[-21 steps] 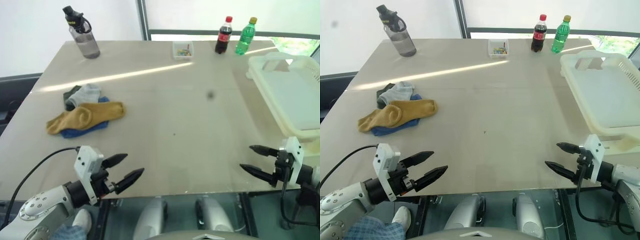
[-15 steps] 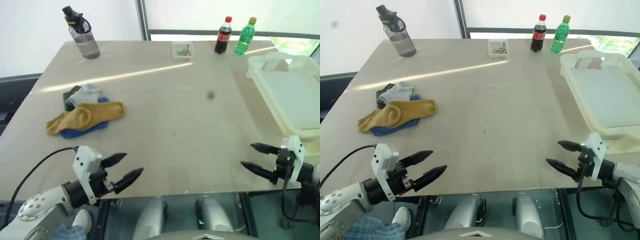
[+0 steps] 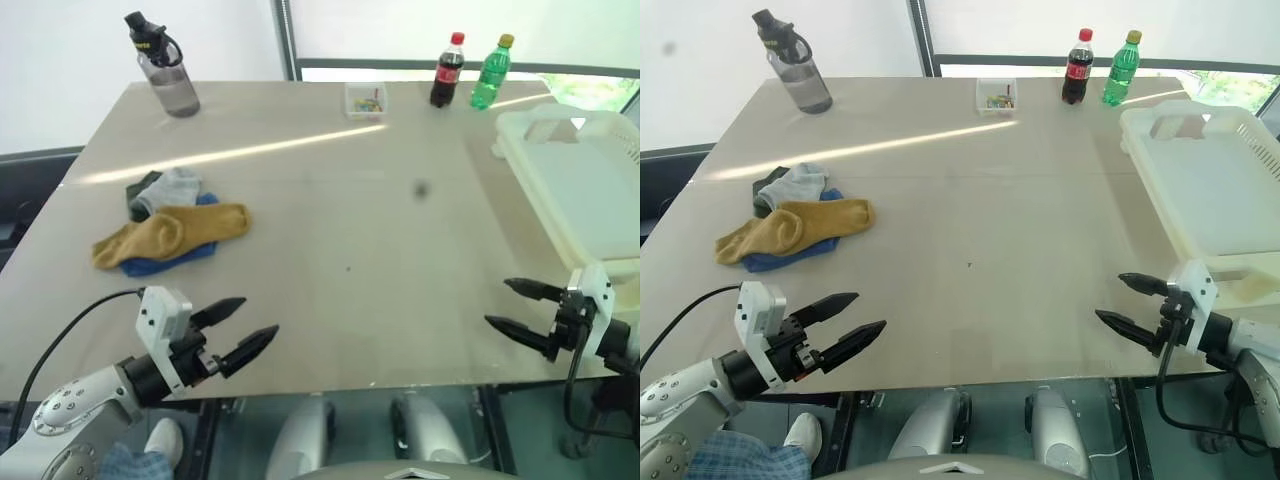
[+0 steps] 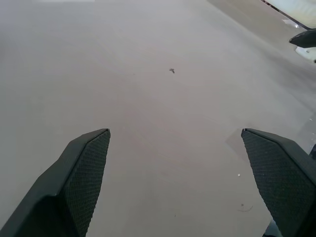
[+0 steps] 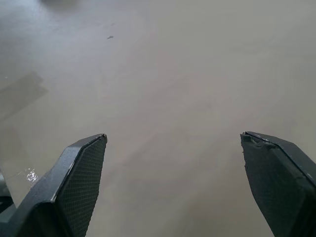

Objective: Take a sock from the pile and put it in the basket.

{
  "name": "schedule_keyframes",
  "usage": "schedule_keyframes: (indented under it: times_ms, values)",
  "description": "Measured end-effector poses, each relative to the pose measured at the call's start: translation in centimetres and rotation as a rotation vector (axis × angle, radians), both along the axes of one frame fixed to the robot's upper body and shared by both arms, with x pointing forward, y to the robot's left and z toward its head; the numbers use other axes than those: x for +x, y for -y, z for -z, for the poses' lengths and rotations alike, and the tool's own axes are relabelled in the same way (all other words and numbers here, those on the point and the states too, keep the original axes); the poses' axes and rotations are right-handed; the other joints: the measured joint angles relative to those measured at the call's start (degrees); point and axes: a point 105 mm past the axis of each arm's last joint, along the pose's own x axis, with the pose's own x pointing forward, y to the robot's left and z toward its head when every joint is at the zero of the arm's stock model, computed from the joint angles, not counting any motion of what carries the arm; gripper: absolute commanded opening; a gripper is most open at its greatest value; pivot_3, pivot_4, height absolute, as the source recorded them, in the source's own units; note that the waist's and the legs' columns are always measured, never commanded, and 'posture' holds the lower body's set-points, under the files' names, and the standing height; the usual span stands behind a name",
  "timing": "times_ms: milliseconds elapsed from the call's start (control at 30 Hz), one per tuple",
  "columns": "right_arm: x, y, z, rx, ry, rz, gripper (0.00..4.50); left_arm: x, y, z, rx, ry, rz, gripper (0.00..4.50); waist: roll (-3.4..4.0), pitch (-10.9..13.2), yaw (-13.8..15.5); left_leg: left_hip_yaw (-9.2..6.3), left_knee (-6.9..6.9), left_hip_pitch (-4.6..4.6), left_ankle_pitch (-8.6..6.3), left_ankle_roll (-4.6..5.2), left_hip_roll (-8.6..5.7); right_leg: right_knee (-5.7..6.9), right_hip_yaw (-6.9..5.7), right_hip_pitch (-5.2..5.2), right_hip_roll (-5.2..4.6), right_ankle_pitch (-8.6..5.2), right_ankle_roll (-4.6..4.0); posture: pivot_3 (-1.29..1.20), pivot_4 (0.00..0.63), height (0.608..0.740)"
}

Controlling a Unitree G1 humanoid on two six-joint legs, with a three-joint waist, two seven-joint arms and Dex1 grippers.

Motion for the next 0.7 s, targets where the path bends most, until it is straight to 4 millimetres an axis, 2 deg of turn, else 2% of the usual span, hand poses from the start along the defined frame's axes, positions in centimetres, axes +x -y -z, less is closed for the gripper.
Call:
schedule_keyframes:
  times_ms: [267,400,500,567,700]
  values:
    - [0.0,-0.2,-0.2,0.001,0.024,-0.017,4.44,0.4,-0.2,-0.2,-0.004,0.018,-0.009,4.50,0.00,0.0,0.0,0.00,0.00,0.00,0.00,0.00,0.00,0.01,0.00,0.00,0.01,0.00,0.00,0.00,0.150,0.740]
    - [-0.4,-1.6,-1.4,0.040,0.090,-0.077,4.44,2.0,-0.4,-1.0,-0.018,0.048,-0.056,4.50,0.00,0.0,0.1,-0.04,0.01,0.01,0.00,0.00,0.02,0.04,-0.02,0.01,0.05,0.01,0.02,0.00,0.150,0.740]
    - [-0.4,-3.1,-3.3,0.106,0.164,-0.124,4.44,4.3,-1.1,-2.6,-0.032,0.131,-0.134,4.50,0.00,0.0,0.1,-0.05,0.06,0.02,0.00,0.00,0.03,0.10,-0.02,0.01,0.07,0.05,0.06,0.00,0.150,0.740]
    - [0.0,-4.1,-5.0,0.125,0.218,-0.152,4.44,6.1,-2.7,-3.1,0.043,0.183,-0.242,4.50,0.01,0.0,-0.2,-0.01,0.06,0.06,0.00,0.00,0.02,0.11,0.02,0.02,0.09,0.14,0.19,0.00,0.150,0.740]
    - [0.6,-5.0,-6.0,0.143,0.248,-0.158,4.44,7.8,-5.6,-2.3,0.170,0.204,-0.423,4.50,-0.01,0.0,-0.1,-0.04,0.02,0.02,0.00,-0.01,0.03,0.07,0.00,0.00,0.11,0.16,0.20,0.00,0.150,0.740]
